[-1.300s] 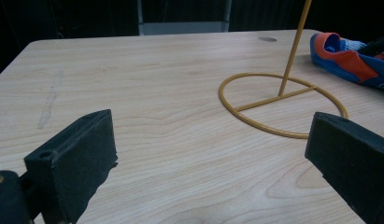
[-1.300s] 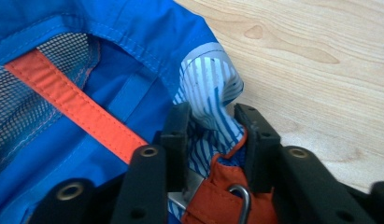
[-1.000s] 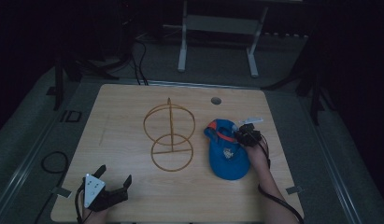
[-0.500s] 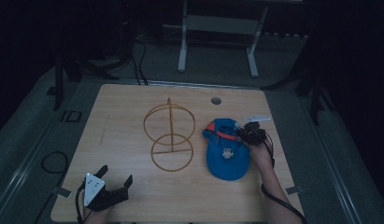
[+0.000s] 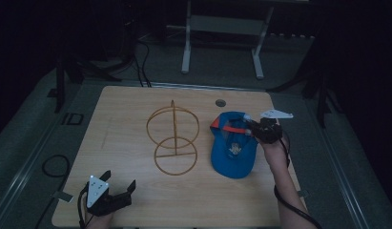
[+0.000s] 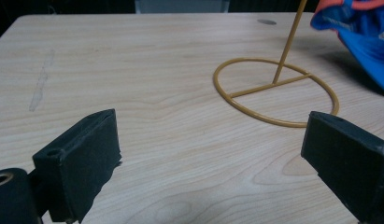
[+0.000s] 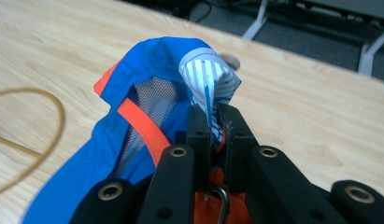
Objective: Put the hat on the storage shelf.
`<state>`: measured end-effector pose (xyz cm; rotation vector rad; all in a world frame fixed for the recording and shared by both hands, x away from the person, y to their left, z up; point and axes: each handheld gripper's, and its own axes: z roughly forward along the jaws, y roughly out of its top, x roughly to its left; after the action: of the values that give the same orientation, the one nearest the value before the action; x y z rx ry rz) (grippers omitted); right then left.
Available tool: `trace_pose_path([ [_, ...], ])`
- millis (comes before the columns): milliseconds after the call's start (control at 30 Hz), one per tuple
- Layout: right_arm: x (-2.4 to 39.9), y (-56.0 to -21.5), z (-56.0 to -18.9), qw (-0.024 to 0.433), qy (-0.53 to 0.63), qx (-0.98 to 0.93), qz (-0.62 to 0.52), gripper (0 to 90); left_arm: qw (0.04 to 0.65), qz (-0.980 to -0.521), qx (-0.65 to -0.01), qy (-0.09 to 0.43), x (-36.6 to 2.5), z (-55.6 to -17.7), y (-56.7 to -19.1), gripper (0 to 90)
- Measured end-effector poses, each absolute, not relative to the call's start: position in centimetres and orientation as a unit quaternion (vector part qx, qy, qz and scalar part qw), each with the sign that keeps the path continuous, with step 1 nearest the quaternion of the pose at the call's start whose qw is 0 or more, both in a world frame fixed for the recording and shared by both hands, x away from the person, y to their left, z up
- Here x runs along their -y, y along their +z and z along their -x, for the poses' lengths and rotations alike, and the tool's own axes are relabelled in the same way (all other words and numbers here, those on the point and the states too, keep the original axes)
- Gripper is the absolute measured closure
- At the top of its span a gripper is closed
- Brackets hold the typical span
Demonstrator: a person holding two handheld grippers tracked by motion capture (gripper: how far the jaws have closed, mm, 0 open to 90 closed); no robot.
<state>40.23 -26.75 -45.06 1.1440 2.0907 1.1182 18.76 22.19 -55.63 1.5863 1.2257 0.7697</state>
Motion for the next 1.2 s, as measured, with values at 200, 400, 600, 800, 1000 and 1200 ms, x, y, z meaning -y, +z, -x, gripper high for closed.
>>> trace_pose_path([
  [200, 26.9, -43.1, -39.5, 0.262, 0.423, -0.763, -0.413, 84.1, 0.479, -0.653, -0.500, 0.308, -22.1, -18.8, -55.4, 4.7],
  [400, 27.3, -40.8, -38.2, 0.277, 0.438, -0.756, -0.399, 84.1, 0.480, -0.662, -0.502, 0.284, -21.5, -18.8, -54.6, 4.7],
  [600, 27.9, -38.8, -36.9, 0.289, 0.449, -0.751, -0.389, 84.1, 0.505, -0.659, -0.486, 0.272, -21.0, -18.6, -52.1, 4.8],
  [800, 28.3, -38.1, -36.2, 0.294, 0.456, -0.745, -0.389, 84.1, 0.522, -0.664, -0.458, 0.278, -20.0, -18.4, -49.1, 4.9],
  [1000, 28.6, -37.6, -35.3, 0.292, 0.463, -0.744, -0.384, 84.1, 0.538, -0.666, -0.435, 0.279, -18.9, -18.9, -46.0, 5.3],
  [1200, 28.8, -36.7, -33.9, 0.289, 0.483, -0.736, -0.375, 84.1, 0.544, -0.673, -0.412, 0.285, -17.7, -19.8, -43.3, 5.6],
])
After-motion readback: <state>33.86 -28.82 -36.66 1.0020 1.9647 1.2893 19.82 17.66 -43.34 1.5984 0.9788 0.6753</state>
